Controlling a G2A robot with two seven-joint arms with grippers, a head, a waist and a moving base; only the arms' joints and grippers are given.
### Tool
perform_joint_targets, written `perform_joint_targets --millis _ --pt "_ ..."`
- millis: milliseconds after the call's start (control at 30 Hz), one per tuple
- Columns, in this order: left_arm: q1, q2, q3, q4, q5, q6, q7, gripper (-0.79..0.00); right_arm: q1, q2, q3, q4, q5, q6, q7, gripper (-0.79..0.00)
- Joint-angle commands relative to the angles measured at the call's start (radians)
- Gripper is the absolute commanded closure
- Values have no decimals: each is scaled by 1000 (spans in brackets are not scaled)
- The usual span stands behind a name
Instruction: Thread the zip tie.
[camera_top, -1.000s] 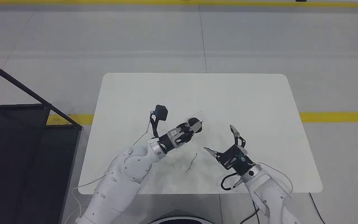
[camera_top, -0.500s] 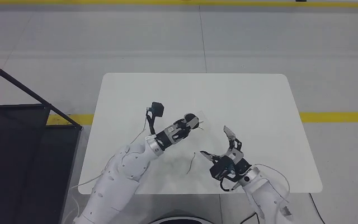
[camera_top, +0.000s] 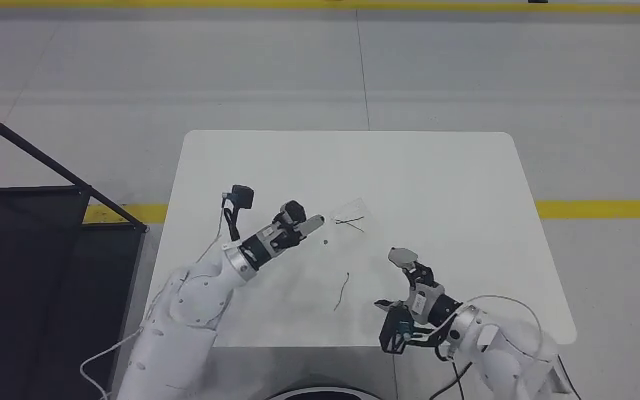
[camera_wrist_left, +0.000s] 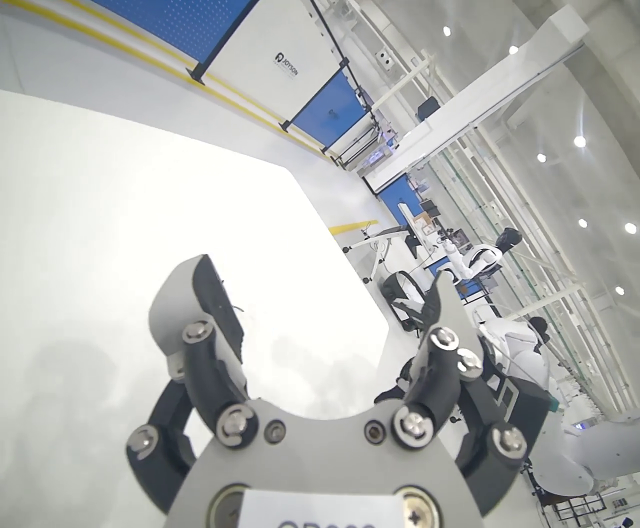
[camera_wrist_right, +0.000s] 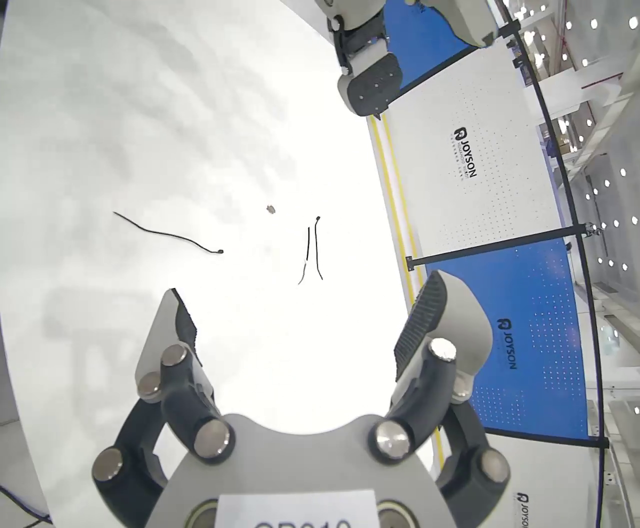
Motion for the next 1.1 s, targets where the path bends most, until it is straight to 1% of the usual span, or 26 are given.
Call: perform_joint_targets --millis 0,100,167,233,333,467,533,600,700,867,933,1000,1067 --pt "10 3 -13 -5 -12 -2 -16 -785 0 0 0 0 0 0 0 -785" --pt "10 3 -13 -5 -12 -2 -16 -785 5 1 -13 -9 -7 4 -14 -785" --pt "10 3 -13 -5 -12 -2 -16 -785 23 7 -48 -28 -92 -23 17 -785" --pt "10 3 -13 -5 -12 -2 -16 -785 53 14 -103 -74 -182 -107 50 -785" --pt "13 4 -11 -9 -11 7 -10 -785 131 24 -208 -120 -313 -279 89 -785" --pt "17 7 -27 -13 -38 30 -14 -785 235 52 -403 -45 -521 -286 80 -785" --pt "20 11 -41 -17 -66 34 -33 -785 298 71 -496 3 -625 -286 22 -785" --pt "24 15 -58 -22 -85 46 -58 -785 351 86 -546 50 -700 -286 -12 -785" --pt "34 20 -76 -34 -91 72 -70 -785 356 87 -546 53 -700 -286 -8 -785" --pt "34 20 -76 -34 -91 72 -70 -785 356 87 -546 53 -700 -286 -8 -785" --pt "34 20 -76 -34 -91 72 -70 -785 352 84 -532 54 -672 -266 6 -785" --pt "34 20 -76 -34 -91 72 -70 -785 352 79 -527 53 -640 -286 31 -785" --pt "34 20 -76 -34 -91 72 -70 -785 372 77 -530 62 -614 -286 26 -785"
